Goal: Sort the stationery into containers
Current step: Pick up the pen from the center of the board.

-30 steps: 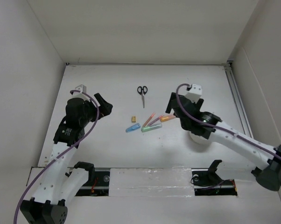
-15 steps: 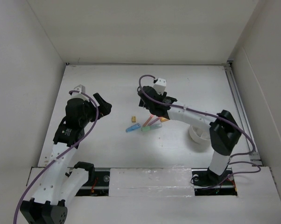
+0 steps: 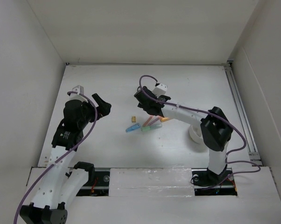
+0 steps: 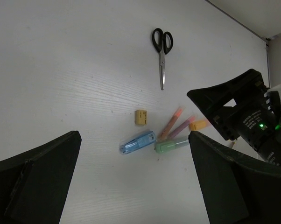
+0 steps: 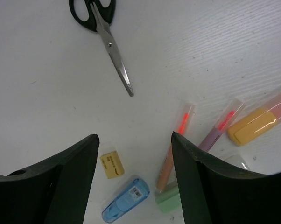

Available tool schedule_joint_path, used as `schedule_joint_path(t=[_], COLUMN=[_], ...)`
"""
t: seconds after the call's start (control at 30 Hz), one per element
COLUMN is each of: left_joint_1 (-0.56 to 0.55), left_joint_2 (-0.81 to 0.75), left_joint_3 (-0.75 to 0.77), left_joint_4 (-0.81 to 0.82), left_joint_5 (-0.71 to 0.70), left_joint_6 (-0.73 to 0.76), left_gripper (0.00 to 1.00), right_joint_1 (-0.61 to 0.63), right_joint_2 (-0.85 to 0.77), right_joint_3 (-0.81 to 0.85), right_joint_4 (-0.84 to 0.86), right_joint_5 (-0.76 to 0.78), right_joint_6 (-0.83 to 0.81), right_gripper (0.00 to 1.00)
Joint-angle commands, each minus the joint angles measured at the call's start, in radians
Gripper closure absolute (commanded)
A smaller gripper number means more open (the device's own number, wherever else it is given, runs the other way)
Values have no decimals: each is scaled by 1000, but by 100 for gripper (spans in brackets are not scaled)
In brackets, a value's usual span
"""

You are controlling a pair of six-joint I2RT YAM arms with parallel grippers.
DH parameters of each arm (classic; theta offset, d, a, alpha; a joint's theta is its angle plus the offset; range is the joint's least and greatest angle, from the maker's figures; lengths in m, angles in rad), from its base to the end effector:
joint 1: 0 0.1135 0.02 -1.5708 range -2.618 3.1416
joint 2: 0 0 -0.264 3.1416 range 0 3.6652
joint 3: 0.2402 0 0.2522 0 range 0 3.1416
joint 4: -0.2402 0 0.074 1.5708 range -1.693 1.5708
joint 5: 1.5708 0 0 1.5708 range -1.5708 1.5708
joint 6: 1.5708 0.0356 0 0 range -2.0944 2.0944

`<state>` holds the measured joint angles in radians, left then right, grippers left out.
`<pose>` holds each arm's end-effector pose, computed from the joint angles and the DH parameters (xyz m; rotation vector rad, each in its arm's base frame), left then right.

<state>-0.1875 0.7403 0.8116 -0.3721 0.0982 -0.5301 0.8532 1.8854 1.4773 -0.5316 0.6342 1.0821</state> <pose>0.1661 -0.0351 0.3364 -0.2575 1.8946 -0.5823 0.2861 0.2957 0.2395 0.5015 2.2303 0.1880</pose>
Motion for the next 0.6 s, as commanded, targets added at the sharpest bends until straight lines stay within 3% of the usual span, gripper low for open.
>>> schedule_joint_path(t=[0.0,0.1,0.57], left_joint_1=[5,5,5], left_joint_2=[-35,-35,-53], left_joint_3=[4,4,4], left_joint_4=[15,15,15], left_joint_5=[9,9,18], left_joint_6=[-2,-2,-2], left_gripper=[0,0,0], right_joint_1=[9,9,9], right_joint_2=[61,124,156], right_joint_3=[32,101,124], right_joint_4=[-19,-111,-211], right_joint_5=[-11,-11,30], right_joint_6=[64,119,205], right_gripper=[31,37,39])
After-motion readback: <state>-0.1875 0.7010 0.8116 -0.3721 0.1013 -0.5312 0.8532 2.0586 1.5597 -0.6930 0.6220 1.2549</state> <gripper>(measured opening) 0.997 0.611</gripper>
